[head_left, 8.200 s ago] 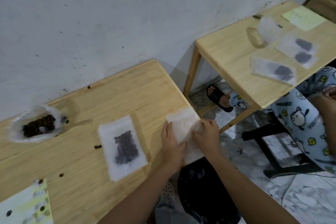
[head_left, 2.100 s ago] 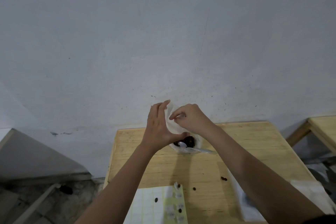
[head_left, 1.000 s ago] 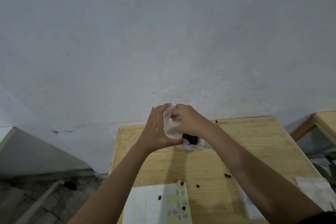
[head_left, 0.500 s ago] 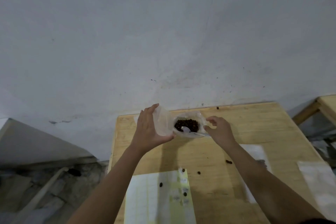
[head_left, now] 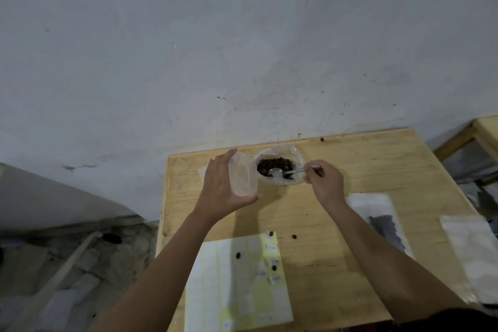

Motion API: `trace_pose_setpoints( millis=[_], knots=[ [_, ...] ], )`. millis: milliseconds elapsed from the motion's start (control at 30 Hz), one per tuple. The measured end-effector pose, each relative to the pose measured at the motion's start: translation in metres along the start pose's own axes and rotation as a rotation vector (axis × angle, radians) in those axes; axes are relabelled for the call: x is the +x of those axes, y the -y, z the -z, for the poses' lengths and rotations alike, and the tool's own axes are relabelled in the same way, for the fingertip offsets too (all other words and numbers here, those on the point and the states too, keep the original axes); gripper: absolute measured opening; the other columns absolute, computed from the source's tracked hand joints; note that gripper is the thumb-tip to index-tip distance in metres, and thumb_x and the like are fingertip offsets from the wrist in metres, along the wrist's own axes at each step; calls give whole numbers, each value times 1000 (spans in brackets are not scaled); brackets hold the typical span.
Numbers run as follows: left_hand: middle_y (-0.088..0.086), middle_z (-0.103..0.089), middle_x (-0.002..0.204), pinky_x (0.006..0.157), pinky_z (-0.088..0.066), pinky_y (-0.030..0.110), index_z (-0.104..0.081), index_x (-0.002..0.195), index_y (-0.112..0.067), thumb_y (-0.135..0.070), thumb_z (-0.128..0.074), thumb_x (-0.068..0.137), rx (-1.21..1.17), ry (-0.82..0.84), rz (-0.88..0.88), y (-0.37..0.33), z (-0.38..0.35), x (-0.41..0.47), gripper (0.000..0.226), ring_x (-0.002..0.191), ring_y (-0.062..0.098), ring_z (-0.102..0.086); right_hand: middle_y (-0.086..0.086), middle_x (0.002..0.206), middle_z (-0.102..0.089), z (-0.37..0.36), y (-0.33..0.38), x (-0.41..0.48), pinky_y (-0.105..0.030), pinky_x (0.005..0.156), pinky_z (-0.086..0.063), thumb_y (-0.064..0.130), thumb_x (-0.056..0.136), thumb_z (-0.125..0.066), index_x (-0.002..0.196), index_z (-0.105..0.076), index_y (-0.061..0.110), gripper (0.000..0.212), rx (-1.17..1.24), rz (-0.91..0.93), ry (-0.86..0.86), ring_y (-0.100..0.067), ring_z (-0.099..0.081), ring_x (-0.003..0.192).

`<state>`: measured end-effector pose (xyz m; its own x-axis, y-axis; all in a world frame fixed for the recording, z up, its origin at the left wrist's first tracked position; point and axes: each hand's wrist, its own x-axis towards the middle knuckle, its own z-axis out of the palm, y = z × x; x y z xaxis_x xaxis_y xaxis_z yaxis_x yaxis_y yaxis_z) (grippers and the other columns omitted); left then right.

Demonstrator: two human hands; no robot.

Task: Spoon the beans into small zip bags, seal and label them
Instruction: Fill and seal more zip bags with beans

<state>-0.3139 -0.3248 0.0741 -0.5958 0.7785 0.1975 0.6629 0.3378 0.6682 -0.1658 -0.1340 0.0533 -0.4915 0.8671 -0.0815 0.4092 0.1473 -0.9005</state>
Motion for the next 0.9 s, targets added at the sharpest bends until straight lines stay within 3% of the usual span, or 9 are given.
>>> trace_pose_setpoints(
  millis=[67,167,267,333,367,433,667,800,900],
  knots=[
    [-8,-32,125,105,-33,54,-28,140,-13,-69,-67,54,9,-4,-1,1,-1,0,110,118,9,-31,-8,79,-63,3,7,3,-12,65,-48,9,93,-54,89,-67,6,14,-35,87,-43,-10,-60,67],
    [-10,-30,124,106,-32,56,-27,140,-14,-67,-67,55,-6,-4,7,1,-3,-2,108,117,5,-29,-6,86,-59,2,13,5,-18,70,-45,6,92,-53,94,-68,3,15,-85,214,-111,-19,-58,75],
    [-12,-29,124,106,-31,56,-27,140,-16,-65,-68,56,-13,-1,14,2,-3,-5,107,116,1,-26,-5,92,-55,-10,10,0,-3,69,-40,5,93,-53,102,-67,1,17,-82,231,-157,-17,-55,81],
    [-11,-29,124,106,-31,57,-27,141,-16,-65,-68,56,1,10,15,5,-4,-8,106,118,7,-29,-5,93,-57,-20,5,-3,-8,75,-45,9,93,-53,104,-67,2,18,-27,147,-164,-21,-58,82],
    [-11,-30,124,106,-31,57,-27,141,-16,-65,-68,56,9,14,15,7,-4,-9,106,118,10,-31,-6,91,-59,-26,2,-4,-18,78,-50,11,94,-53,104,-66,3,19,28,65,-160,-22,-61,80],
    [-12,-30,123,106,-31,56,-26,141,-16,-65,-69,56,11,25,28,10,-4,-12,107,118,11,-31,-8,80,-63,-36,-1,-5,-28,73,-52,15,94,-55,103,-67,2,20,188,-128,-141,-17,-62,71],
    [-11,-30,123,108,-29,53,-26,141,-16,-63,-67,54,13,40,60,11,-6,-17,107,118,15,-34,-10,76,-62,-49,-2,2,-26,74,-55,6,91,-58,100,-66,-2,15,578,-528,-122,-17,-60,67],
    [-5,-35,128,115,-19,48,-25,142,-15,-63,-65,55,33,38,51,12,-11,-14,107,121,15,-33,-10,73,-59,-39,1,6,-19,57,-53,0,91,-56,93,-64,-1,9,667,-583,-159,-17,-57,63],
    [2,-38,131,117,-12,47,-26,142,-14,-64,-62,55,103,23,53,13,-16,-8,107,124,19,-33,-10,73,-59,-26,1,10,-19,55,-52,-1,90,-55,92,-63,-2,8,706,-603,-185,-17,-57,63]
  ],
)
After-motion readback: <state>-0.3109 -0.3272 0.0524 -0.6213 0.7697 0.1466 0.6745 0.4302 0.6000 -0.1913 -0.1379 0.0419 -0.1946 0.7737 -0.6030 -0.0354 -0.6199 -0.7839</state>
